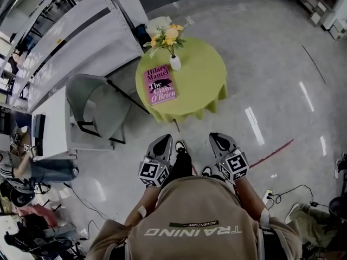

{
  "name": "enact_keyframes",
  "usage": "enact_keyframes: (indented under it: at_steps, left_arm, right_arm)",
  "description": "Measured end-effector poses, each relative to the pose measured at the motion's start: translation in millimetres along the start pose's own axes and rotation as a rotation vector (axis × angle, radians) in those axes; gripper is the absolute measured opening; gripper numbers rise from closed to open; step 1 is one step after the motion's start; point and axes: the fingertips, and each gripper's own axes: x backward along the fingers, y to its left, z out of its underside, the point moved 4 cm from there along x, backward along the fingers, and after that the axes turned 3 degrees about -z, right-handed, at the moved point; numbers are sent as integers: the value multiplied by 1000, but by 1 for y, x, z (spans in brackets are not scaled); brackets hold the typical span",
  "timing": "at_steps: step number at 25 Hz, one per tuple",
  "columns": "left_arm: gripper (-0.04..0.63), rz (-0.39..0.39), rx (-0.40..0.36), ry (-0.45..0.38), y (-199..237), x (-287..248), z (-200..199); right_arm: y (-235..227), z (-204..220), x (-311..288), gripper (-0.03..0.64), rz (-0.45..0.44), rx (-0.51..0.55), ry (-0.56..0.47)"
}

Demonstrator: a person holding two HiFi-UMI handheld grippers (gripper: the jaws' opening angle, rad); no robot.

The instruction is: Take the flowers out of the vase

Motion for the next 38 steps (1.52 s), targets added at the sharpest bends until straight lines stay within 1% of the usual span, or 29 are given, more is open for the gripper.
enact_keyframes:
  at_steps: [3,5,7,11,13,17,21,24,28,33,38]
  left_arm:
    - [6,34,4,-7,24,-23,-11]
    - [6,60,-15,-28,40,-38,-27]
    - [6,81,-32,-50,62,-53,-43]
    - [6,112,-68,-67,112,-77,-64]
    - [6,122,-61,-66,134,-88,-71]
    - [6,134,-34,-67,170,-109,-76]
    - [6,137,-13,-73,189,-125,-81]
    - [6,130,-8,-74,197,-139,-87]
    - [6,107,-2,-64,200,-157,-91]
    - [6,44,5,-39,209,-186,-99]
    - [6,-14,17,-48,208,-223,-112]
  right_arm:
    - [-8,-16,-24,0,35,2,10]
    - [-13,-32,-44,0,55,15,10]
    - [-17,-50,-70,0,71,52,3]
    - [-18,-87,-126,0,112,97,-40]
    - [-19,-98,-148,0,131,94,-41]
    - [-25,-108,-181,0,162,83,-26]
    - [-34,-116,-204,0,167,88,-7]
    - [-47,-122,-218,0,160,81,-6]
    - [-68,-126,-235,0,129,84,-1]
    - [-103,-138,-262,0,73,81,-36]
    - [-141,-148,-282,0,14,102,-46]
